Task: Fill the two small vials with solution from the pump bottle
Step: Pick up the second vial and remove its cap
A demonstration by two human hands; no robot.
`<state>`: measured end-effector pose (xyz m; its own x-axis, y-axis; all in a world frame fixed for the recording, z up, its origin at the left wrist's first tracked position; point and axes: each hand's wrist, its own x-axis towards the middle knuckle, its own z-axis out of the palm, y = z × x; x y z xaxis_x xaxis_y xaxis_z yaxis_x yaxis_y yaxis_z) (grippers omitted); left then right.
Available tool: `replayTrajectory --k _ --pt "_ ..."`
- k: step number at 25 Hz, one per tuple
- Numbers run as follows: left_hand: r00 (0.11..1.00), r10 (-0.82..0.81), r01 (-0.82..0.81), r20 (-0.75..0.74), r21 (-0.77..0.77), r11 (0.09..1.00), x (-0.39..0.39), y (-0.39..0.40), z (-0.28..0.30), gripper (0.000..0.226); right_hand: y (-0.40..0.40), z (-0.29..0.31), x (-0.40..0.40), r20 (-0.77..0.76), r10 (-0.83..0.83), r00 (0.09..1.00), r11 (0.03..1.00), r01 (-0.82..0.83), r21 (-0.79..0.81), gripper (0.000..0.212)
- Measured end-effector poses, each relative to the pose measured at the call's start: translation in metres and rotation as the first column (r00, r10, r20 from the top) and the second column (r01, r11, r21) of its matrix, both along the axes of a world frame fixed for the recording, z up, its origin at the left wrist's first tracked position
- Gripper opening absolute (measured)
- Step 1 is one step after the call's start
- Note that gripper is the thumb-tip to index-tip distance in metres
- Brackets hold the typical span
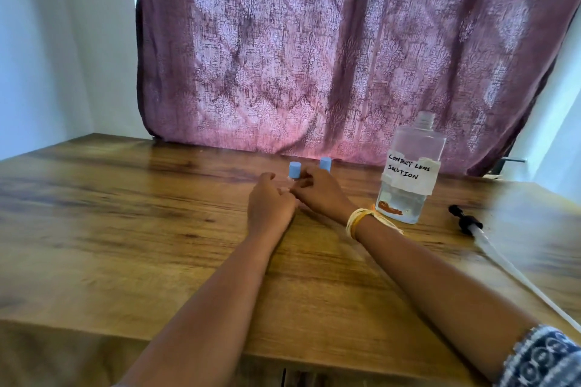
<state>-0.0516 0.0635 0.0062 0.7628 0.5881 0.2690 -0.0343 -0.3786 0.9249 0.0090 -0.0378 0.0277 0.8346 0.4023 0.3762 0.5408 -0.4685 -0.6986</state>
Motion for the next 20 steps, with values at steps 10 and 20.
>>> replayTrajectory --k 10,20 --pt "0.851 -0.524 0.525 0.036 -0.025 0.851 -0.012 -0.024 0.008 0.030 -0.086 0.014 -0.029 -0.139 0.136 0.981 0.990 -0.139 -0.013 0.030" --pt "0.845 -0.532 0.528 0.044 0.077 0.846 -0.018 -0.027 0.008 0.030 -0.090 0.036 -0.038 0.013 0.108 0.994 0.990 -0.109 0.085 0.028"
